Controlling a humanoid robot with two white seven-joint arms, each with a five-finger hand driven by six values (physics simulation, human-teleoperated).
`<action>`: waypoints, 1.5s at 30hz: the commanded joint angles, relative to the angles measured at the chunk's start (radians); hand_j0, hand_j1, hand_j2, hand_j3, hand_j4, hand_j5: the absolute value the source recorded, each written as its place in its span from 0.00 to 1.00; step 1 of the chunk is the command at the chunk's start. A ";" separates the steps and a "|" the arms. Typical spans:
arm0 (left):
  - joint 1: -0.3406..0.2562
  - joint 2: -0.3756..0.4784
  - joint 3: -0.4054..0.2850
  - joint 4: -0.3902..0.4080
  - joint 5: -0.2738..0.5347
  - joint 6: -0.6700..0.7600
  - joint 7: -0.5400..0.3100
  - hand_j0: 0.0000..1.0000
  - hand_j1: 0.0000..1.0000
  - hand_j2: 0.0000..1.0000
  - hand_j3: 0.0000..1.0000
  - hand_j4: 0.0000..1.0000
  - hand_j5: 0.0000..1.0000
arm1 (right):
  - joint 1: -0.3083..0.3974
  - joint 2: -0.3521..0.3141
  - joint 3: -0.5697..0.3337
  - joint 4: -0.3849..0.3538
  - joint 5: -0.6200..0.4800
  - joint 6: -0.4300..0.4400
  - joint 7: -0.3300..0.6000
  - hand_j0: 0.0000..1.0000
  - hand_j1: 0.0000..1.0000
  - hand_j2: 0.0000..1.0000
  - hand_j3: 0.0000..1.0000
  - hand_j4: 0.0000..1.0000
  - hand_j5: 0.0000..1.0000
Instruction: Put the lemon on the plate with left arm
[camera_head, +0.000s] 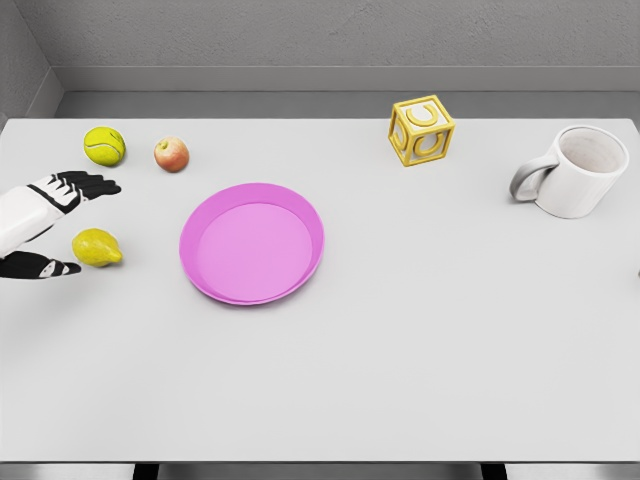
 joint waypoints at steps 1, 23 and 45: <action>0.000 0.001 0.000 -0.001 0.007 0.001 -0.011 1.00 1.00 1.00 1.00 1.00 1.00 | 0.000 0.000 -0.006 -0.003 0.000 -0.003 -0.001 1.00 1.00 1.00 1.00 1.00 1.00; -0.018 0.041 0.006 0.119 -0.068 0.001 -0.196 1.00 1.00 1.00 1.00 1.00 1.00 | 0.002 0.000 0.003 0.001 0.000 0.001 -0.001 1.00 1.00 1.00 1.00 1.00 1.00; -0.169 -0.050 -0.069 0.073 -0.223 0.001 -0.313 1.00 1.00 1.00 1.00 1.00 1.00 | 0.002 0.000 0.003 0.001 0.000 0.000 -0.001 1.00 1.00 1.00 1.00 1.00 1.00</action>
